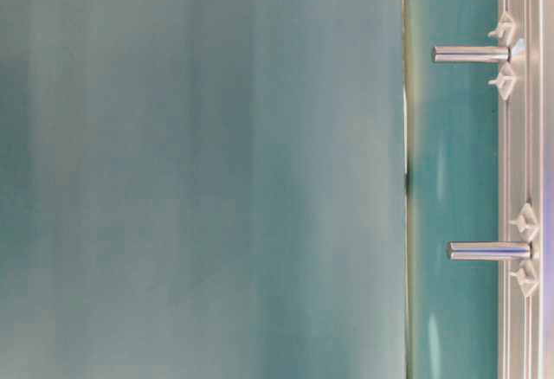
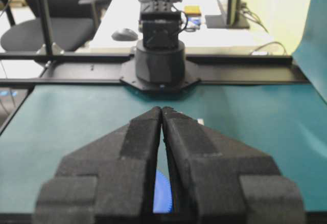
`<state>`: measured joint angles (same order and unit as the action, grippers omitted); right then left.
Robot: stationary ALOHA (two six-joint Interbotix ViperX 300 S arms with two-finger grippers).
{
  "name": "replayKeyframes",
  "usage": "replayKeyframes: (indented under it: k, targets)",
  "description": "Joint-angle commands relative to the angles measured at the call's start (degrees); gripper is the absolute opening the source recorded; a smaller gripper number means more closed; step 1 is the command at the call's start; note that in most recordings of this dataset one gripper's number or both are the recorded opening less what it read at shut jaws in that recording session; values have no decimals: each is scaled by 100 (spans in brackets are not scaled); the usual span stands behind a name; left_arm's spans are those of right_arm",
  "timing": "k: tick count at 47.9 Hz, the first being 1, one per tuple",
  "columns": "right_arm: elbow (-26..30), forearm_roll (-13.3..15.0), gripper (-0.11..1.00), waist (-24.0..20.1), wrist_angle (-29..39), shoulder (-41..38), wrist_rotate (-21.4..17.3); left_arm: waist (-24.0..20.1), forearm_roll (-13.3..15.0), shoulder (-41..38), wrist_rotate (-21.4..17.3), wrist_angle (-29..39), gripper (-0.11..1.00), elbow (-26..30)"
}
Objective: Insert the large gear onto the shaft.
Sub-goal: 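Move the left gripper over the blue gear's hub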
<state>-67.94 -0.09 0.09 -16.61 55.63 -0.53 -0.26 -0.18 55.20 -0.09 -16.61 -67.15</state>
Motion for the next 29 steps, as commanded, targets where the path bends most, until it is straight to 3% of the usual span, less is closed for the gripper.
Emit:
replayKeyframes:
  k: [1,5,9,15,29]
  targets:
    - [35,-18,16,9,-18,-79,9,18,-62,-26,105,62,11,-26]
    - [-9,-141,20,9,369,-79,-35,35,-62,-9,202,185,14,0]
    - [0,-202,10,18,984,-62,-141,35,-62,-9,246,308,4,44]
    - [-9,-202,4,141,1591,-9,-316,53,-62,-26,255,501,1,97]
    - [-35,-193,4,413,1951,-70,-501,70,-70,-316,457,1143,1,396]
